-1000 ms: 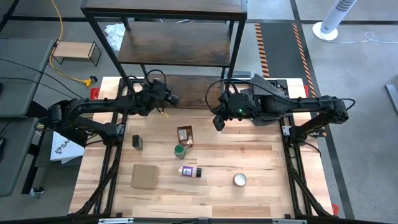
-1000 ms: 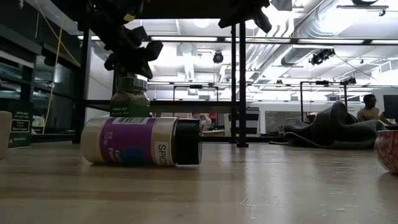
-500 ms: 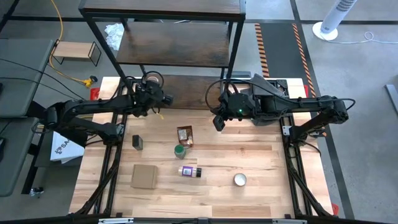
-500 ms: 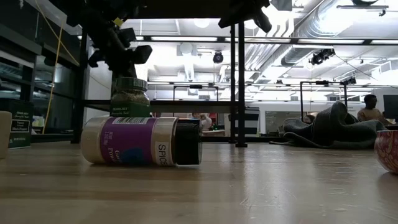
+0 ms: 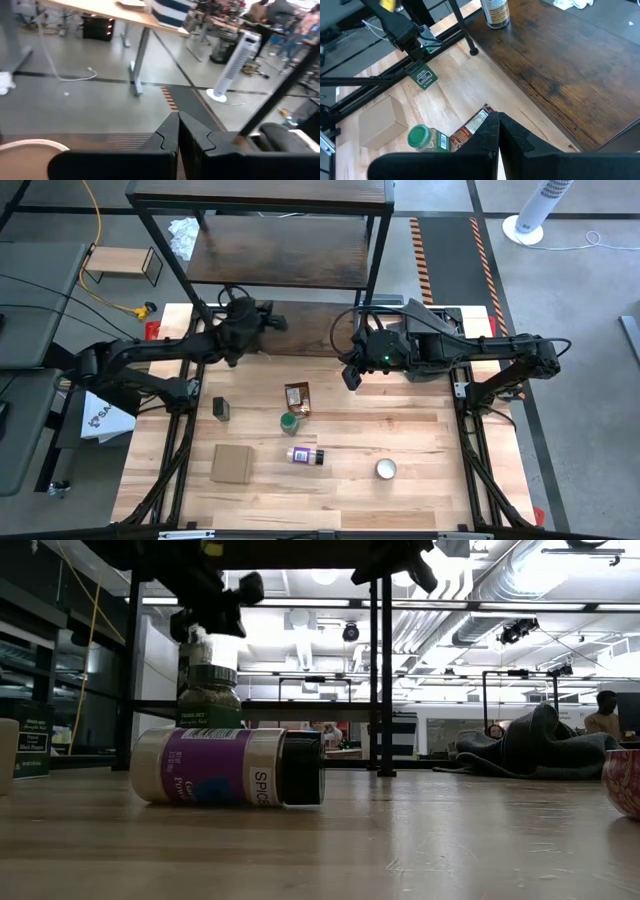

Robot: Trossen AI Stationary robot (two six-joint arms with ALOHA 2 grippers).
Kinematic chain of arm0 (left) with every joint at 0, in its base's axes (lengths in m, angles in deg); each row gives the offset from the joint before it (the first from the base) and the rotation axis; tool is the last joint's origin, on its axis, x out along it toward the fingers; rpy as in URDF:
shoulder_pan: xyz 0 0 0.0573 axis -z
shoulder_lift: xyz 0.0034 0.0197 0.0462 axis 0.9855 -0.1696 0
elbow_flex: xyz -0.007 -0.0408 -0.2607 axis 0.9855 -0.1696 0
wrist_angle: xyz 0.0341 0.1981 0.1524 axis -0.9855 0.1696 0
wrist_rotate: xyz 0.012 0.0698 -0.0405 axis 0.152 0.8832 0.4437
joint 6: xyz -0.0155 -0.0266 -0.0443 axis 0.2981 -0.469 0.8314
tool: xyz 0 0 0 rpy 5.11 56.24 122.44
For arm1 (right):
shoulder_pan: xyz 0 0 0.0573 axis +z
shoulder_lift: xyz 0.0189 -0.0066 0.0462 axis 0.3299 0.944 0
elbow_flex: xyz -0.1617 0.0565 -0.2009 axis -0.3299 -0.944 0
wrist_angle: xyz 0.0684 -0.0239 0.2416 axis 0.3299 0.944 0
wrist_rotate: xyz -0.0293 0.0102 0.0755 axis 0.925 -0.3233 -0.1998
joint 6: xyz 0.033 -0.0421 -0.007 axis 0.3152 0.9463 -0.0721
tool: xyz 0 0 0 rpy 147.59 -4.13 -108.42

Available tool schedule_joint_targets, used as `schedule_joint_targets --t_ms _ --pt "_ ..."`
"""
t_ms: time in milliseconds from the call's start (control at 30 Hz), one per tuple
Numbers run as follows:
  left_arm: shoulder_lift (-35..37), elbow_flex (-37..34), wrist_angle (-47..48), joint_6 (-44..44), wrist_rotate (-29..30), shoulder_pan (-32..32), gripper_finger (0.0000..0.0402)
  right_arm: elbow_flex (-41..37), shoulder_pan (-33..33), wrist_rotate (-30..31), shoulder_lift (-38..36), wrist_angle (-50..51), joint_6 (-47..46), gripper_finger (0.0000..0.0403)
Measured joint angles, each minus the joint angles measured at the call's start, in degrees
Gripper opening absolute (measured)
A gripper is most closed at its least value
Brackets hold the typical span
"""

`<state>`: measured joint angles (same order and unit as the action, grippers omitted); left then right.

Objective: Shelf spices
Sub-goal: Put the gold seasoning bottle on the shelf

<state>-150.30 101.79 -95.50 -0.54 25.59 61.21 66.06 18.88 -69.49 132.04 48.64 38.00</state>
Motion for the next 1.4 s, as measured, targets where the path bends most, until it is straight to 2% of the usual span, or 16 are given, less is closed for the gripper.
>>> schedule_joint_targets --t_ms 267,433,667,900,1167,1267,1400 --pt "-4.3 0.0 -1.0 2.8 -1.1 -1.7 0.0000 0.0 0.0 -0.1 0.0 -0.2 -0.3 0.0000" --pt "-4.8 0.0 -0.5 3.1 2.0 -1.7 0.0000 0.0 0.0 -0.3 0.0 -0.2 -0.4 0.0000" --pt "-4.2 0.0 3.0 3.0 4.9 -1.4 0.0000 0.0 0.0 -0.4 0.0 -0.2 -0.4 0.0000" --pt "-2.2 0.0 8.3 6.0 10.3 -1.4 0.0000 0.0 0.0 -0.4 0.0 0.1 -0.4 0.0000" --pt "1.0 0.0 12.2 6.6 11.7 -0.6 0.0000 0.0 0.0 -0.4 0.0 0.0 0.0 0.0000" --pt "2.4 0.0 12.7 6.6 10.8 0.9 0.0000 0.0 0.0 -0.5 0.0 0.1 0.4 0.0000" --pt "5.3 0.0 12.6 3.7 1.0 5.0 0.0000 0.0 0.0 -3.0 0.0 1.2 2.1 0.0000"
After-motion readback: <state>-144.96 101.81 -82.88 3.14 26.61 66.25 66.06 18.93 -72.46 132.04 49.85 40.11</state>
